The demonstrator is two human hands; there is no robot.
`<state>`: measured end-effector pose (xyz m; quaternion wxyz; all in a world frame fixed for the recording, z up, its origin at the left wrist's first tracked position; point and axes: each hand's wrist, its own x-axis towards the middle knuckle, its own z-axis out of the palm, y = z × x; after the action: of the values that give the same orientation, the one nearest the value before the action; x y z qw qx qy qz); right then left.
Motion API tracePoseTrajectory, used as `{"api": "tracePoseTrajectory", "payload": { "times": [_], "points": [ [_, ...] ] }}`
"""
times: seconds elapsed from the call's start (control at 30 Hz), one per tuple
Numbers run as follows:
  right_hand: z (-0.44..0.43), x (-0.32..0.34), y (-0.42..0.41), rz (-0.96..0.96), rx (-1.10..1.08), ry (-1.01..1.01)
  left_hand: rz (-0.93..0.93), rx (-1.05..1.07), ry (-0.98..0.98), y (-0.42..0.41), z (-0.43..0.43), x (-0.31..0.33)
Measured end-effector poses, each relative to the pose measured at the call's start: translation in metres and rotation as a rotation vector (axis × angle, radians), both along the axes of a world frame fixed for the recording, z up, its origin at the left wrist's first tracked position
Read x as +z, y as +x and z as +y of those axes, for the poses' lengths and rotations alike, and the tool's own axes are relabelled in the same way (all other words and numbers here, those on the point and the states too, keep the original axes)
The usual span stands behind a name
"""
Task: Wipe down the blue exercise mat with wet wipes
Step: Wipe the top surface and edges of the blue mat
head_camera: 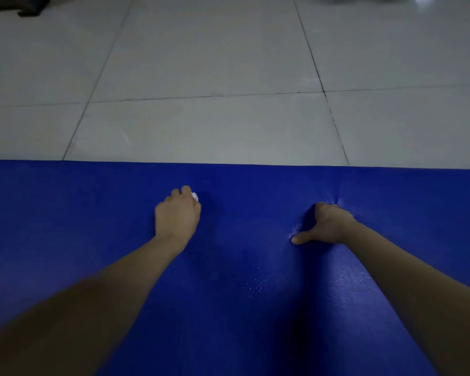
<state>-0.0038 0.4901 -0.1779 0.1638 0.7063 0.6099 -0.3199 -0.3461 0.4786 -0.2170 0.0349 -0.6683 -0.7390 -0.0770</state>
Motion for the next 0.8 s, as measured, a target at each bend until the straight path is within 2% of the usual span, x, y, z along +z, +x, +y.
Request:
{"api": "tracePoseTrajectory", "payload": {
  "times": [0.17,0.27,0.47,0.53,0.63,0.8],
  "points": [
    [0.001,0.000,-0.001,-0.014,0.033,0.003,-0.070,-0.102,-0.055,0.073,-0.009,0.004],
    [0.002,0.001,-0.001,-0.010,0.032,0.013,-0.232,-0.106,-0.144,0.120,-0.011,0.012],
    [0.005,-0.006,0.001,-0.001,0.059,0.036,-0.499,-0.313,-0.256,0.196,-0.042,0.032],
    [0.005,-0.001,0.008,0.103,0.040,0.003,-0.447,-0.325,-0.244,0.196,-0.041,0.031],
    [0.002,0.011,0.019,0.318,-0.060,-0.055,-0.270,-0.409,-0.178,0.182,-0.035,0.024],
    [-0.003,0.009,0.018,0.392,-0.140,-0.020,-0.140,-0.302,-0.164,0.110,-0.042,0.021]
  ]
}}
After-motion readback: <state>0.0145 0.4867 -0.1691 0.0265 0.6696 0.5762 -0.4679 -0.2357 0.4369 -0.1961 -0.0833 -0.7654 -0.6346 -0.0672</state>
